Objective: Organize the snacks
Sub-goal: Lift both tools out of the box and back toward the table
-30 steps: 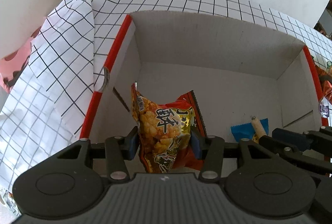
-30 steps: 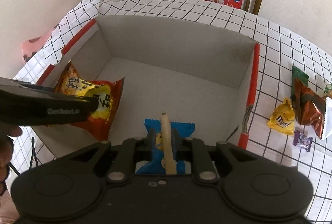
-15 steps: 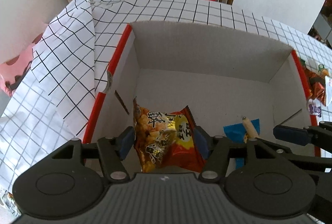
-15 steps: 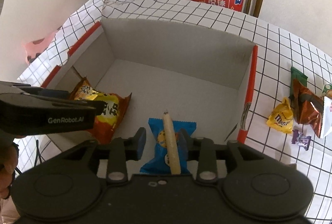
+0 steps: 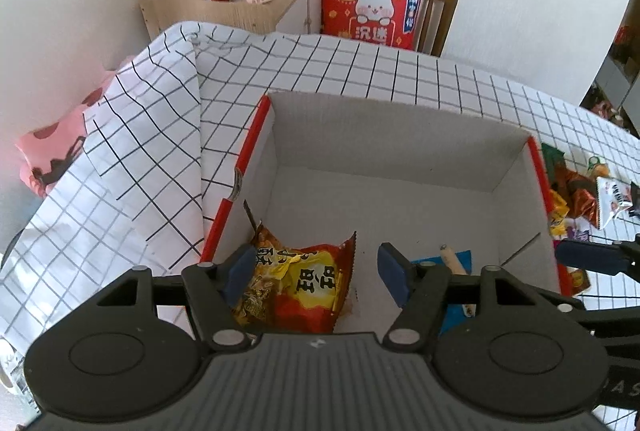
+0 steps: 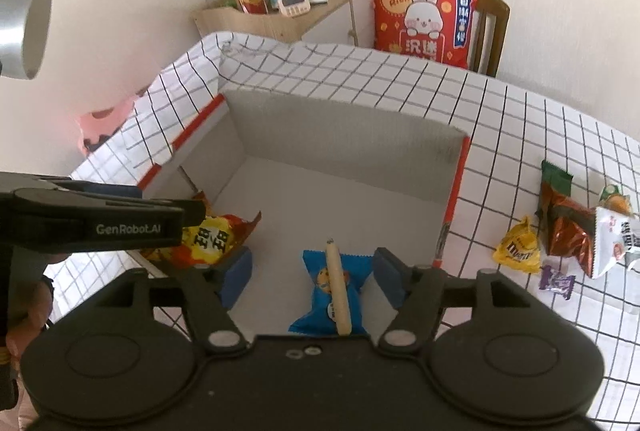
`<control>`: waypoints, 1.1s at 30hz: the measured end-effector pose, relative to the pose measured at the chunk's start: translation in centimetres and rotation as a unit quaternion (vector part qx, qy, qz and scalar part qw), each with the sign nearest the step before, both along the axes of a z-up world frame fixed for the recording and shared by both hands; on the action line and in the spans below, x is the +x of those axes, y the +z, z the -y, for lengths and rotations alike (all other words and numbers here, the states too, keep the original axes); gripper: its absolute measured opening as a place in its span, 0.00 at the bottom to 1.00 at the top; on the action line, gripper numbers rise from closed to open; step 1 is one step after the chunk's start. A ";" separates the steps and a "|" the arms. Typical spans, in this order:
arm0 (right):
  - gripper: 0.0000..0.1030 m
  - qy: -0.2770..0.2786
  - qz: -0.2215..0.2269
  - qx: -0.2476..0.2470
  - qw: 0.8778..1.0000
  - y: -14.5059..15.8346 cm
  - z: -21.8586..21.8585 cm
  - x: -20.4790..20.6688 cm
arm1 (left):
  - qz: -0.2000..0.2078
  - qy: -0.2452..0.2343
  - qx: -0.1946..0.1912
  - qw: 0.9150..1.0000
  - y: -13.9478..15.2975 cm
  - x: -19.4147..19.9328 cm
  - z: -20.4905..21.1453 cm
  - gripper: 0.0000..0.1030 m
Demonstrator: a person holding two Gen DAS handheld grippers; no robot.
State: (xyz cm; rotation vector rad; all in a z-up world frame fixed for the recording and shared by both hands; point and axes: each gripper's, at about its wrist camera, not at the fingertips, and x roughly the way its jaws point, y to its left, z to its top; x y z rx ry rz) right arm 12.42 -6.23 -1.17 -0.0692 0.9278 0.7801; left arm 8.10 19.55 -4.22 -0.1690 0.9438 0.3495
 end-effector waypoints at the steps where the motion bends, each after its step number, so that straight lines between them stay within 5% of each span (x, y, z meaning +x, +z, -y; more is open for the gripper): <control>1: 0.70 -0.001 0.002 0.003 1.000 0.3 0.3 -0.1 | 0.005 -0.001 -0.001 1.000 0.3 -0.3 0.2 0.65; 13: 0.86 -0.030 0.015 0.025 0.999 2.5 5.9 -1.3 | 0.049 -0.035 -0.002 0.998 3.4 -2.7 4.3 0.79; 21: 0.94 -0.050 0.025 0.035 0.998 3.2 11.2 -2.1 | 0.063 -0.080 -0.016 0.995 4.0 -3.3 9.5 0.80; 33: 1.00 -0.109 0.020 0.033 0.993 0.8 21.3 -2.1 | 0.049 -0.126 -0.030 0.990 2.4 -2.5 17.4 0.91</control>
